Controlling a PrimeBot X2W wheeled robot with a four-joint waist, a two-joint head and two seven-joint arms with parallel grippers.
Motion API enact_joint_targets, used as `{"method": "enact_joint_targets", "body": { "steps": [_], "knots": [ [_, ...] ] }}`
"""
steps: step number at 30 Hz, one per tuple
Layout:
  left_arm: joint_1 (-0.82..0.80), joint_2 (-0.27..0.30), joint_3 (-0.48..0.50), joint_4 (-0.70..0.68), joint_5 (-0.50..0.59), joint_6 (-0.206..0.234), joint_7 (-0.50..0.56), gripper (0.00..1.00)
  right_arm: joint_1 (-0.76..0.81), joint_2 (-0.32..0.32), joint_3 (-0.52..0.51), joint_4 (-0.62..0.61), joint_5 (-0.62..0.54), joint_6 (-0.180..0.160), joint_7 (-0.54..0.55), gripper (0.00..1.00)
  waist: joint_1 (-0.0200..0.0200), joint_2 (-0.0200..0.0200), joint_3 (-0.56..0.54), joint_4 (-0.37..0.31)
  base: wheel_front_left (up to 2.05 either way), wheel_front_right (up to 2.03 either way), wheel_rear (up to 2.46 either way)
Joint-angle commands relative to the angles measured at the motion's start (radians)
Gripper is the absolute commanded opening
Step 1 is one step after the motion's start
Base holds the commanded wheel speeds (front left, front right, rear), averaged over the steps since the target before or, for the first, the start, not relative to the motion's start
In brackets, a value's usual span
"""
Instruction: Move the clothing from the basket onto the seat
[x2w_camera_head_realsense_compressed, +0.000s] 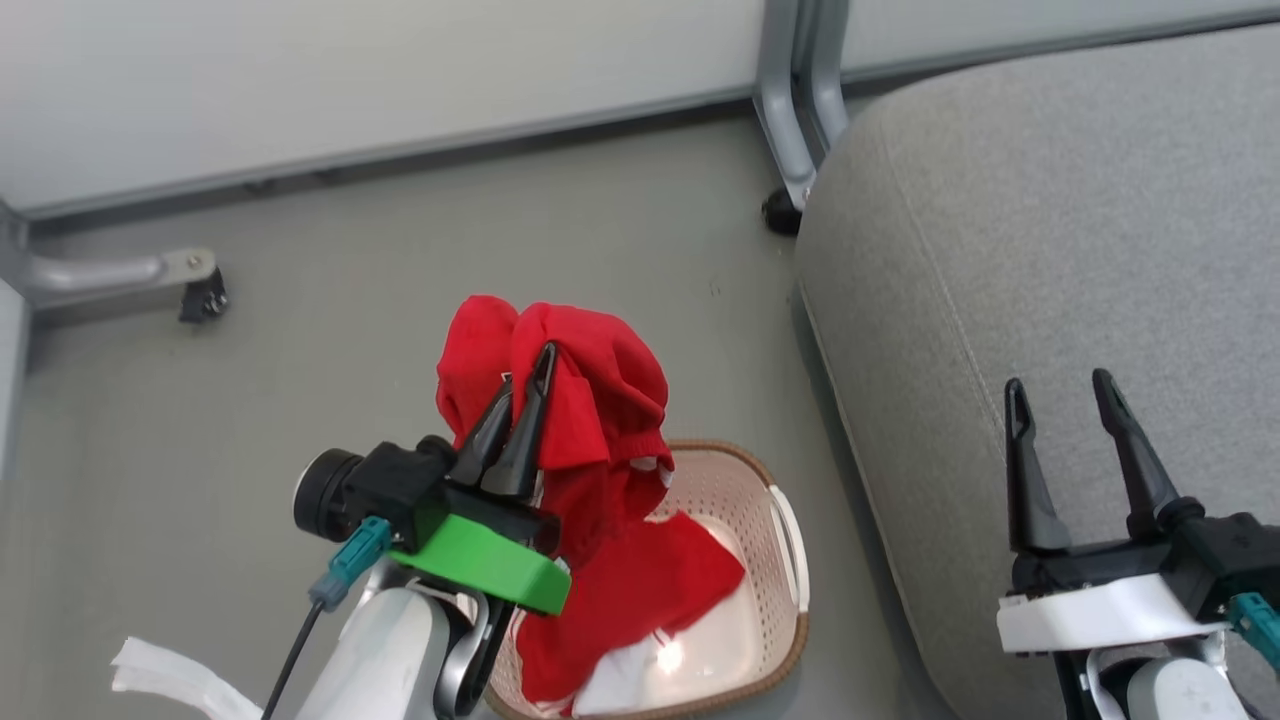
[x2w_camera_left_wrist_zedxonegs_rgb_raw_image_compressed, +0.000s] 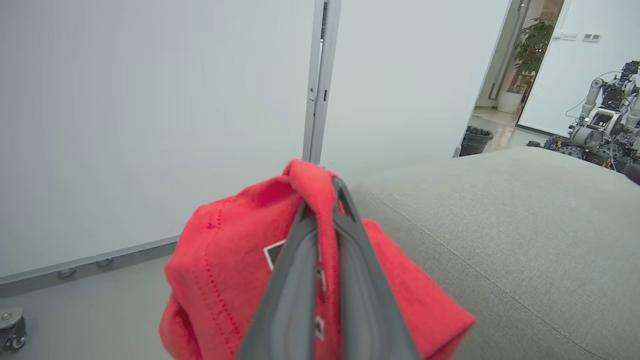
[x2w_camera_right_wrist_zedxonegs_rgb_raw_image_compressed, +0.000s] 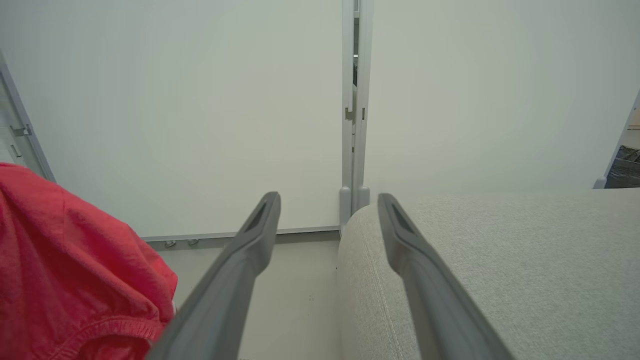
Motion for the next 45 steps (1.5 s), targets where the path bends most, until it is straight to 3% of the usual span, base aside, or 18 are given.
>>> {"method": "enact_joint_targets", "body": {
  "steps": [1,13,28,41,42,43,44,45],
  "knots": [
    [0.022,-0.006,0.008,-0.017,0.008,-0.005,-0.001,0.0,0.021,-0.002,0.006,0.002,0.002,0.0,-0.003,1.0,0.0001,0.0,-0.107,0.025,0.0,0.0,0.0],
    [0.017,-0.01,0.007,-0.081,0.017,-0.005,-0.001,0.0,0.043,-0.002,0.079,0.01,0.0,0.0,-0.003,1.0,0.0001,0.0,-0.145,0.008,0.0,0.0,0.0],
    [-0.155,-0.007,-0.192,-0.062,-0.038,-0.004,-0.001,0.0,-0.117,-0.092,0.485,0.134,0.118,0.0,-0.003,1.0,0.0001,0.0,-0.133,0.001,0.0,0.0,0.0],
    [-0.241,-0.017,-0.368,-0.002,-0.102,-0.004,-0.001,0.0,-0.198,-0.066,0.473,0.223,0.138,0.0,-0.003,1.0,0.0001,0.0,-0.127,0.009,0.0,0.0,0.0],
    [-0.245,-0.018,-0.377,0.009,-0.105,-0.004,-0.001,0.0,-0.198,-0.063,0.471,0.228,0.136,0.0,-0.003,0.73,0.0001,0.0,-0.127,0.01,0.0,0.0,0.0],
    [-0.247,-0.018,-0.382,0.015,-0.108,-0.004,-0.001,0.0,-0.199,-0.064,0.473,0.23,0.132,0.0,-0.003,0.21,0.0001,0.0,-0.127,0.011,0.0,0.0,0.0],
    [-0.25,-0.017,-0.393,0.024,-0.112,-0.004,-0.001,0.0,-0.2,-0.072,0.49,0.236,0.122,0.0,-0.003,0.0,0.0001,0.0,-0.127,0.012,0.0,0.0,0.0],
    [-0.253,-0.017,-0.402,0.035,-0.115,-0.004,-0.001,0.0,-0.198,-0.079,0.506,0.242,0.12,0.0,-0.003,0.0,0.0001,0.0,-0.128,0.013,0.0,0.0,0.0]
  ]
}}
